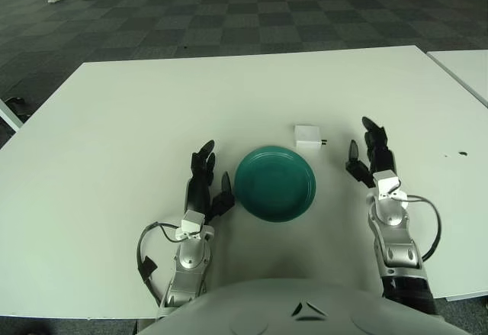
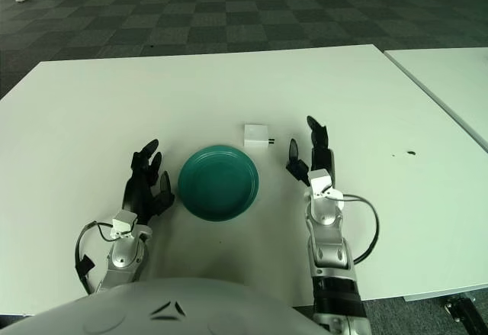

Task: Put the charger into the plate.

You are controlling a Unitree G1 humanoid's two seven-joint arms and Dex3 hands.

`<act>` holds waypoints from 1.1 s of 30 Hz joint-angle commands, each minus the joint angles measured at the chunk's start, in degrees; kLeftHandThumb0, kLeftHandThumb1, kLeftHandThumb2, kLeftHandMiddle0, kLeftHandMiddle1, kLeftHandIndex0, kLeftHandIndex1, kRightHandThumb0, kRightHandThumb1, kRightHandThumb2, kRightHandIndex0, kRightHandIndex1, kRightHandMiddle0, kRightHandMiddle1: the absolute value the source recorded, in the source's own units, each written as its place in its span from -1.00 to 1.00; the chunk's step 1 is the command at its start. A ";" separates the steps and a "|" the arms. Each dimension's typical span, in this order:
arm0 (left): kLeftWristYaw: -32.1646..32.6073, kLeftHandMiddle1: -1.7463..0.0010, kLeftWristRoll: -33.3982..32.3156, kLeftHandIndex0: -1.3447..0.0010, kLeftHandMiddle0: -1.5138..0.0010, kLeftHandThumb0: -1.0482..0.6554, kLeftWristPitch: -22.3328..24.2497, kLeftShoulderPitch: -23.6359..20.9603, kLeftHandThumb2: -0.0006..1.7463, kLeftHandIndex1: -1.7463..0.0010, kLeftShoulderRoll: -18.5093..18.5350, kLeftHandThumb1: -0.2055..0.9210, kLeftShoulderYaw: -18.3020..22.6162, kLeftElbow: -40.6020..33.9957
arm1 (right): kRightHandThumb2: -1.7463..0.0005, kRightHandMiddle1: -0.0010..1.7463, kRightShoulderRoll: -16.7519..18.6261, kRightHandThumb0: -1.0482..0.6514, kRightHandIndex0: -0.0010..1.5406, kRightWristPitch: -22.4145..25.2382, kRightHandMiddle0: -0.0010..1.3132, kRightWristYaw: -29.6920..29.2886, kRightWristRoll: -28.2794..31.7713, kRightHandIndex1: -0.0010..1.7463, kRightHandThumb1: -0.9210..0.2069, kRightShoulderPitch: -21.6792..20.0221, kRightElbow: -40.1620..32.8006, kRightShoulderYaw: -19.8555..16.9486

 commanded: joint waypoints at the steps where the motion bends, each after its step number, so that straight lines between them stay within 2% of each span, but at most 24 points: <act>1: 0.37 1.00 -0.46 1.00 0.57 -0.78 1.38 0.16 0.17 0.17 -1.31 1.00 -0.08 1.41 | 0.21 -0.40 -3.47 -0.78 -0.82 -1.16 -1.00 -5.31 -9.07 -0.99 -1.00 -6.47 5.65 3.30; 4: 0.40 1.00 -0.49 1.00 0.58 -0.77 1.41 0.11 0.16 0.16 -1.35 1.00 -0.16 1.54 | 0.26 -0.35 -5.65 -0.78 -0.82 0.22 -1.00 -7.53 -14.06 -0.99 -1.00 -10.85 9.92 5.60; 7: 0.42 1.00 -0.51 1.00 0.58 -0.76 1.60 0.12 0.15 0.16 -1.43 1.00 -0.31 1.48 | 0.31 -0.29 -7.42 -0.78 -0.81 2.20 -1.00 -7.24 -17.13 -0.99 -1.00 -13.16 11.12 7.21; 11: 0.61 1.00 -0.43 1.00 0.58 -0.75 2.01 -0.16 0.14 0.16 -1.66 1.00 -0.55 1.59 | 0.37 -0.27 -10.08 -0.78 -0.83 5.68 -1.00 -2.18 -19.89 -1.00 -1.00 -16.53 10.80 9.63; 17: 1.28 1.00 0.46 1.00 0.61 -0.76 2.43 -0.95 0.14 0.16 -1.83 1.00 -1.18 2.06 | 0.44 -0.26 -11.44 -0.77 -0.85 9.30 -1.00 3.00 -21.88 -1.00 -1.00 -21.38 10.67 12.20; 25: 1.54 1.00 0.46 1.00 0.65 -0.75 4.08 -0.44 0.14 0.16 -1.67 1.00 -2.30 0.23 | 0.43 -0.27 -11.83 -0.78 -0.85 10.78 -1.00 4.65 -25.01 -1.00 -1.00 -27.33 16.55 17.07; 33: 2.34 1.00 0.70 1.00 0.67 -0.76 5.11 -0.35 0.13 0.15 -1.86 1.00 -3.14 -0.37 | 0.41 -0.32 -12.66 -0.79 -0.84 8.94 -1.00 4.92 -26.51 -0.99 -1.00 -31.68 22.68 21.59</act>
